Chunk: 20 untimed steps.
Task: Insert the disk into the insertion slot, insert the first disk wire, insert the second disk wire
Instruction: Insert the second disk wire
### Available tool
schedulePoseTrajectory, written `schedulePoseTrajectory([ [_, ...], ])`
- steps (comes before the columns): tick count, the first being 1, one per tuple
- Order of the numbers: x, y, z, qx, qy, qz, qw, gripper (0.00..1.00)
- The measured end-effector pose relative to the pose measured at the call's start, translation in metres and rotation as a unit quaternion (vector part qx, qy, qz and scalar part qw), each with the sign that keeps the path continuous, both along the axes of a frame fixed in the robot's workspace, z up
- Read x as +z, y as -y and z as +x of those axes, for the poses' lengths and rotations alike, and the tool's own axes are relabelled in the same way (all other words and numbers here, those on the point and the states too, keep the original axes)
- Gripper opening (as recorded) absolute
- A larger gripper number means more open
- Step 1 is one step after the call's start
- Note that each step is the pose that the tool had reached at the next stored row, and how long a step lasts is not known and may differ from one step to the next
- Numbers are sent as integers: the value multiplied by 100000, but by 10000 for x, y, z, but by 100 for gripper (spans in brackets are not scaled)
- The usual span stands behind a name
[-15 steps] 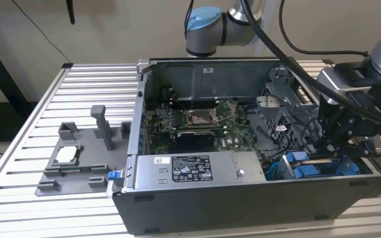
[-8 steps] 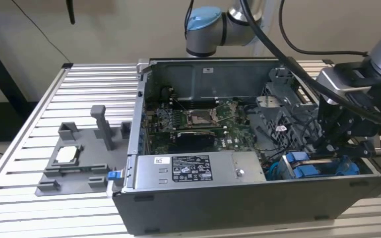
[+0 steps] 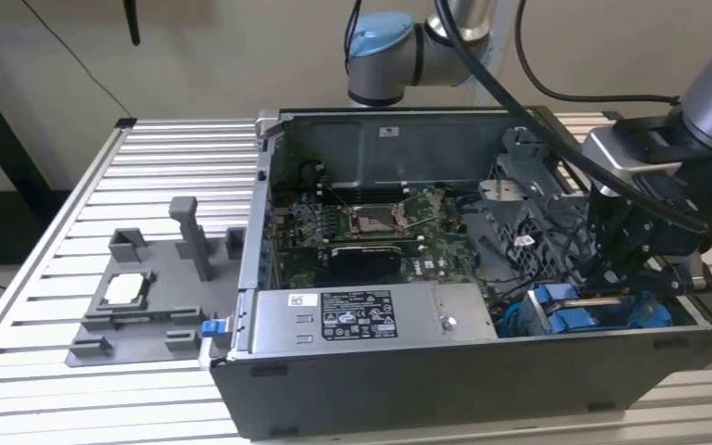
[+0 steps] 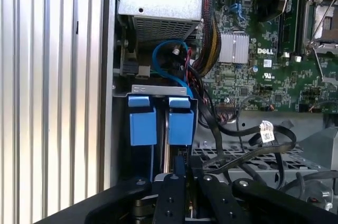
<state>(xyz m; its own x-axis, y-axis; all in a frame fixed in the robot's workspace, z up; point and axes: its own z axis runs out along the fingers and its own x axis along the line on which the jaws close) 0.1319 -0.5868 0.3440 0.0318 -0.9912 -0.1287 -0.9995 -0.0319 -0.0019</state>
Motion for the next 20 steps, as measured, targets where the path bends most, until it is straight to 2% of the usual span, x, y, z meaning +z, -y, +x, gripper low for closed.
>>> schedulePoseTrajectory([
  [2, 0, -2, -8, 0, 519, -2, 99999, 16],
  [5, -1, -3, -21, 5, 1489, -2, 99989, 16],
  [10, -11, -3, -61, 1, 2331, -51, 99973, 16],
  [14, -18, -4, -75, 2, 3261, -58, 99947, 16],
  [16, -24, -4, -86, 6, 3572, -85, 99936, 16],
  [20, -35, -4, -114, 9, 3750, -134, 99930, 16],
])
